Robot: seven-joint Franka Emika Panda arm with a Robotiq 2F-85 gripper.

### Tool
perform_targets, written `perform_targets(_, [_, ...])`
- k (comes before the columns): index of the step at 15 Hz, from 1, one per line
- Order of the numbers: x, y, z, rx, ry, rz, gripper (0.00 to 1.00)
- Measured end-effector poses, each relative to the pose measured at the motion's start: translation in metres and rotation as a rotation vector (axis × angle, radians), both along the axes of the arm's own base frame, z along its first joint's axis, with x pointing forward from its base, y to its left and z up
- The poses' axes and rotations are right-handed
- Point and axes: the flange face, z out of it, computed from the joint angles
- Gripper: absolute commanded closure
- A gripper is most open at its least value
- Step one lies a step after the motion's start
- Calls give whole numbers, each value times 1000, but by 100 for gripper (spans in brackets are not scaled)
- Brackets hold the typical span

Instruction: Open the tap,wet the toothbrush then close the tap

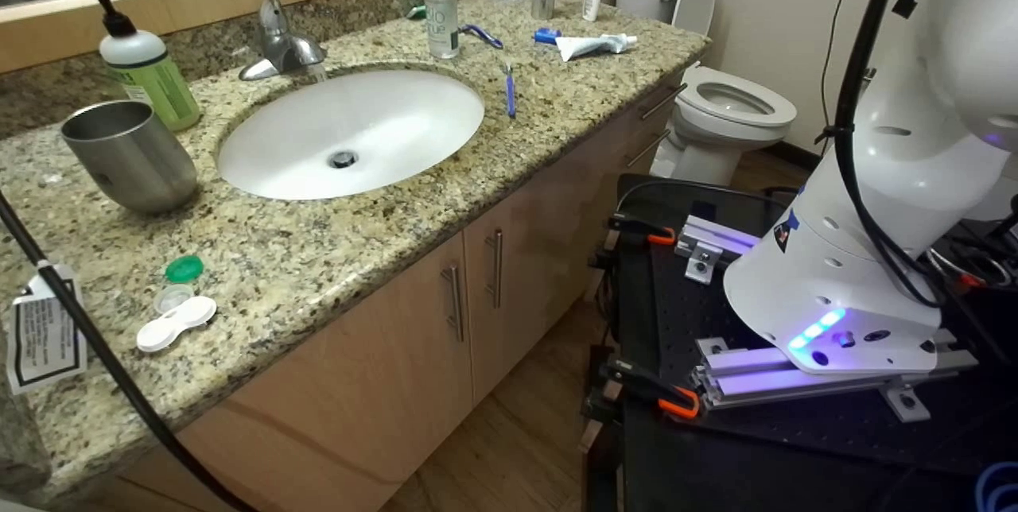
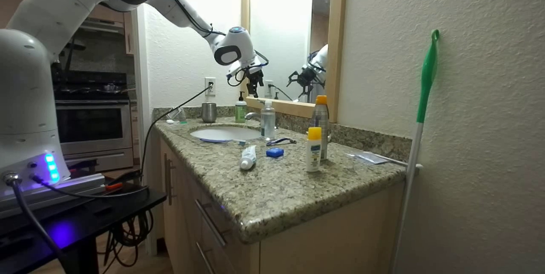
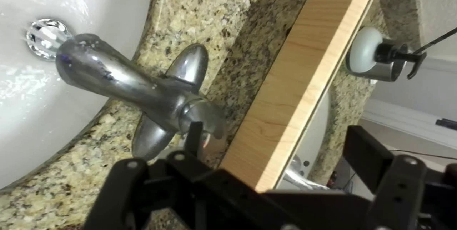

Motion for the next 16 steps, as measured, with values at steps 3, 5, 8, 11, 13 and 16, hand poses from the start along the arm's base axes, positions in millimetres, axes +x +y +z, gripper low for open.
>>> perform_targets(3, [6,14,16,-2,-54,51,0])
perform_targets(5, [6,15,23,-13,-64,52,0])
perform_targets(8, [3,6,20,-37,-49,36,0])
perform_targets(11, [4,0,6,-52,-26,29,0])
perform_targets(13, [6,1,1,-54,-21,31,0])
perform_targets(16, [7,1,1,-56,-20,29,0])
